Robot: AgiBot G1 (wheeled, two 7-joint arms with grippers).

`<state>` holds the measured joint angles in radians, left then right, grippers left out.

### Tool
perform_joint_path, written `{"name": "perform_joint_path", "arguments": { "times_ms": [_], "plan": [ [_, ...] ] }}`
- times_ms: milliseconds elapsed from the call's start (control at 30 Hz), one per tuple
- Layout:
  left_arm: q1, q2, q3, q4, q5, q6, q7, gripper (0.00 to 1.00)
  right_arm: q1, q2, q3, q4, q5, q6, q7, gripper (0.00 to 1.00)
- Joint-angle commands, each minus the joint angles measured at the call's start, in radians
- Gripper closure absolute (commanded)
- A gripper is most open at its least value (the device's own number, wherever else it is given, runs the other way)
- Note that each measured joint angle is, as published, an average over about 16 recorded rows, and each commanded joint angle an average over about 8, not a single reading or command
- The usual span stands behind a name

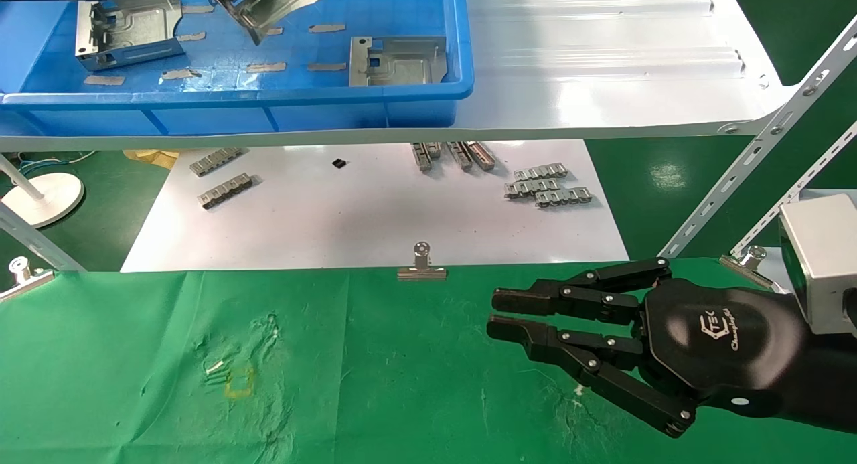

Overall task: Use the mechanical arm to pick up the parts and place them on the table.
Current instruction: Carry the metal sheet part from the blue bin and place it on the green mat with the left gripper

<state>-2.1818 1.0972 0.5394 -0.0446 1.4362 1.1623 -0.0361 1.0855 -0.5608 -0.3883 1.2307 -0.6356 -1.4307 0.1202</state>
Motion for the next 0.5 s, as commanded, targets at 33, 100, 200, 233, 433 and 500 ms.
{"name": "perform_joint_path", "arguments": {
  "times_ms": [33, 100, 200, 233, 433, 500],
  "plan": [
    [0.001, -0.021, -0.013, -0.007, -0.019, 0.046, 0.019, 1.00, 0.000, 0.000, 0.000, 0.000, 0.000, 0.000, 0.000, 0.00],
    [0.006, -0.052, -0.027, -0.019, -0.041, 0.106, 0.047, 1.00, 0.000, 0.000, 0.000, 0.000, 0.000, 0.000, 0.000, 0.00],
    [0.018, -0.099, -0.045, -0.036, -0.069, 0.202, 0.091, 1.00, 0.000, 0.000, 0.000, 0.000, 0.000, 0.000, 0.000, 0.00],
    [0.024, -0.113, -0.050, -0.041, -0.077, 0.232, 0.105, 1.00, 0.000, 0.000, 0.000, 0.000, 0.000, 0.000, 0.000, 0.00],
    [0.071, -0.198, -0.080, -0.073, -0.128, 0.382, 0.177, 1.00, 0.000, 0.000, 0.000, 0.000, 0.000, 0.000, 0.000, 0.00],
    [0.097, -0.222, -0.089, -0.091, -0.152, 0.412, 0.193, 1.00, 0.000, 0.000, 0.000, 0.000, 0.000, 0.000, 0.000, 0.00]
  ]
}}
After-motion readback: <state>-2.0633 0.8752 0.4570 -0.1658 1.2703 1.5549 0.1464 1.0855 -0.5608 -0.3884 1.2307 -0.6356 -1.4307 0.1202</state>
